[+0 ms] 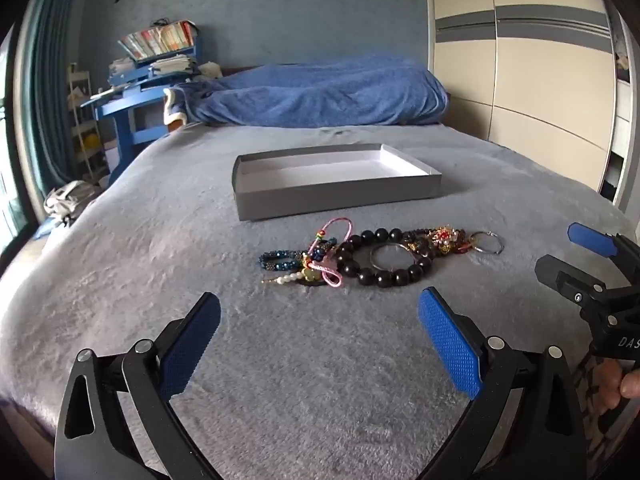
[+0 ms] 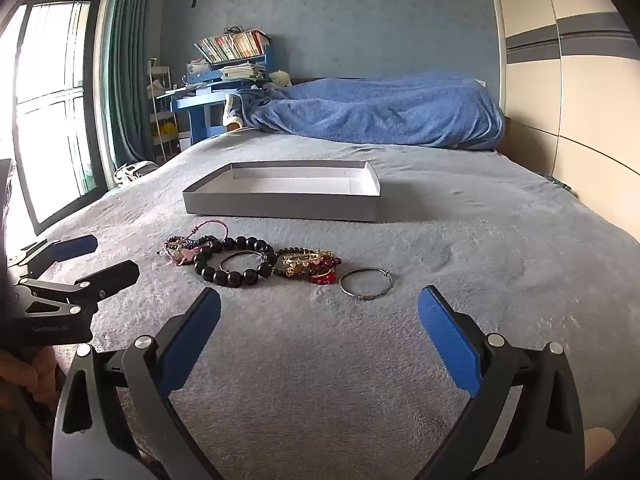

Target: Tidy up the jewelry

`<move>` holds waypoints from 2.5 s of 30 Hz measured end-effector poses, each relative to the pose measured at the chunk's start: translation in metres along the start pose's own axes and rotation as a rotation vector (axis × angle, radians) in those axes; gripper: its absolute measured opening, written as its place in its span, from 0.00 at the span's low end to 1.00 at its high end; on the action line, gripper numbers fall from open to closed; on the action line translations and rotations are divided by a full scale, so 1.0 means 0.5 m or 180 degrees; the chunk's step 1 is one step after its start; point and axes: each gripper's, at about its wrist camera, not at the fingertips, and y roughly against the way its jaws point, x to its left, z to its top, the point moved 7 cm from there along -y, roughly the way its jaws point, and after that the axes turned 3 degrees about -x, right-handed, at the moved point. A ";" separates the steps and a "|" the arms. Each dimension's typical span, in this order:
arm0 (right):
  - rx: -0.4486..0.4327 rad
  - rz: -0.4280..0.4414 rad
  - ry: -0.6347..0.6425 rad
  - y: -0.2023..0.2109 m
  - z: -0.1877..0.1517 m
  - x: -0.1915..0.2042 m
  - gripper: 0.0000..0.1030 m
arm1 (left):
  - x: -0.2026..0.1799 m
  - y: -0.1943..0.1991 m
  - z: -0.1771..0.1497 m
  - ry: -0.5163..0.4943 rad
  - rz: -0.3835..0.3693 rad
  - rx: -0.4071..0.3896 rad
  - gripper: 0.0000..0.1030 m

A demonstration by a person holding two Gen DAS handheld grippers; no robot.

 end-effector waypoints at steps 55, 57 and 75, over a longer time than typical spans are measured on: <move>-0.0035 0.0055 0.0040 0.013 0.005 0.008 0.95 | 0.015 0.018 0.008 0.0024 0.0062 -0.0040 0.95; -0.0030 0.0055 0.0038 0.011 0.005 0.007 0.95 | 0.014 0.016 0.007 0.0021 0.0065 -0.0037 0.95; 0.0008 0.0042 0.0030 0.004 0.000 0.006 0.95 | 0.016 0.001 -0.005 0.0010 0.0069 0.0013 0.95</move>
